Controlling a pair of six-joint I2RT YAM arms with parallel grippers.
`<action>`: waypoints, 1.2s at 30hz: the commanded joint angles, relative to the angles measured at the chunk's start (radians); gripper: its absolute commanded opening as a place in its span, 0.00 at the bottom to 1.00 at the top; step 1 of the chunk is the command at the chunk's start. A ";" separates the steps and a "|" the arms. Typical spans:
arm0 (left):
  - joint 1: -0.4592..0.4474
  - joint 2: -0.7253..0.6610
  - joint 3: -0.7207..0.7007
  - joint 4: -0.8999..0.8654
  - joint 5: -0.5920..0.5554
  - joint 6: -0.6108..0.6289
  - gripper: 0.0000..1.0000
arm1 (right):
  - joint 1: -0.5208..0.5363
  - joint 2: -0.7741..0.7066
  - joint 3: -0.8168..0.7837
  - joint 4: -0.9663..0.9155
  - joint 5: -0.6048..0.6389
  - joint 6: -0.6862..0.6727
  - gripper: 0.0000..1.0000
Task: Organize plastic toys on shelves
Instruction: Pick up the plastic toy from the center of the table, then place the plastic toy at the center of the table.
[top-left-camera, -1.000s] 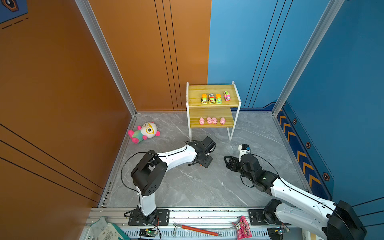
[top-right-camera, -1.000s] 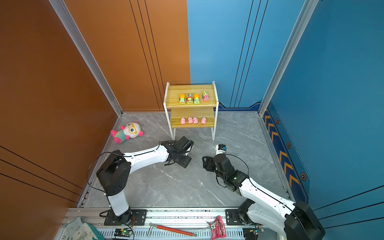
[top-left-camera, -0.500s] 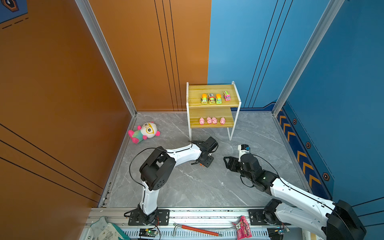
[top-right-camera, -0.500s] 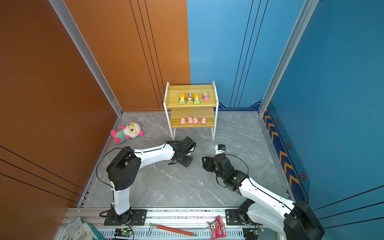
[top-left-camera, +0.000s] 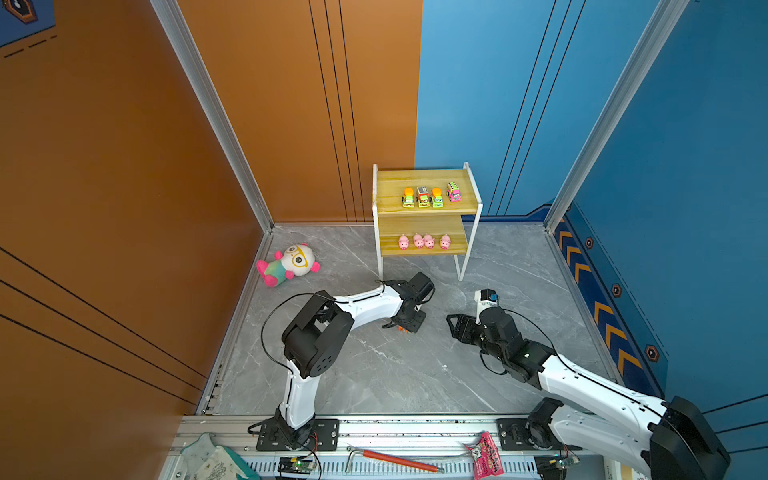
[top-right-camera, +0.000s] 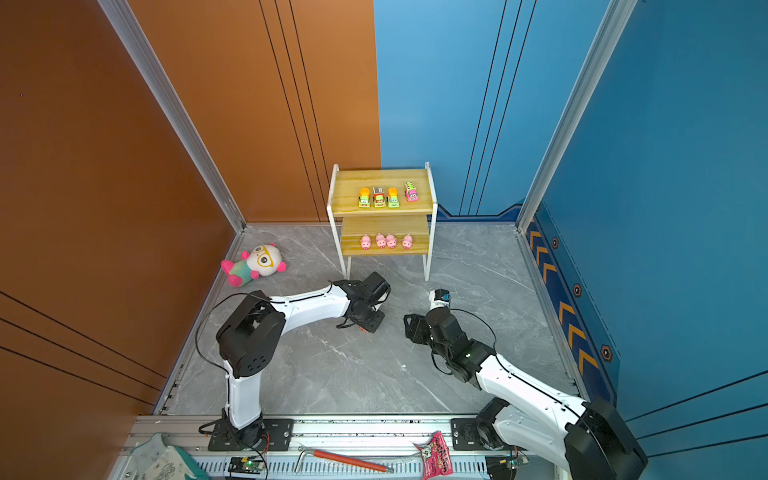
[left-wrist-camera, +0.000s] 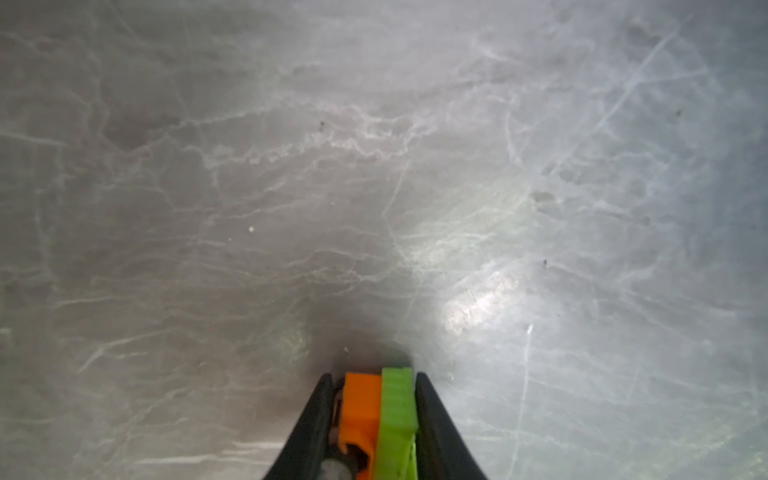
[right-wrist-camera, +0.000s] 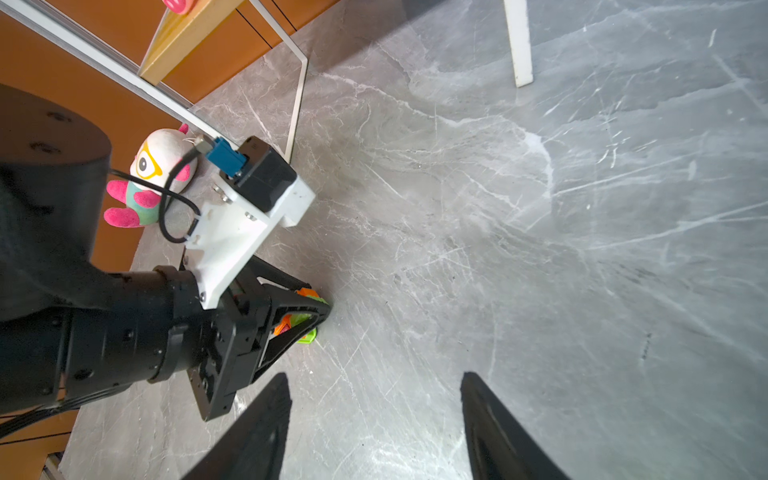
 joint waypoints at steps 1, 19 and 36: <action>0.045 -0.040 -0.011 0.034 0.087 -0.071 0.28 | -0.005 0.023 -0.005 0.023 -0.005 -0.032 0.66; 0.241 -0.421 -0.513 0.754 0.264 -0.759 0.29 | 0.244 0.215 0.017 0.475 0.075 -0.178 0.68; 0.265 -0.575 -0.669 0.938 0.225 -1.015 0.29 | 0.302 0.543 0.094 0.934 0.113 -0.282 0.67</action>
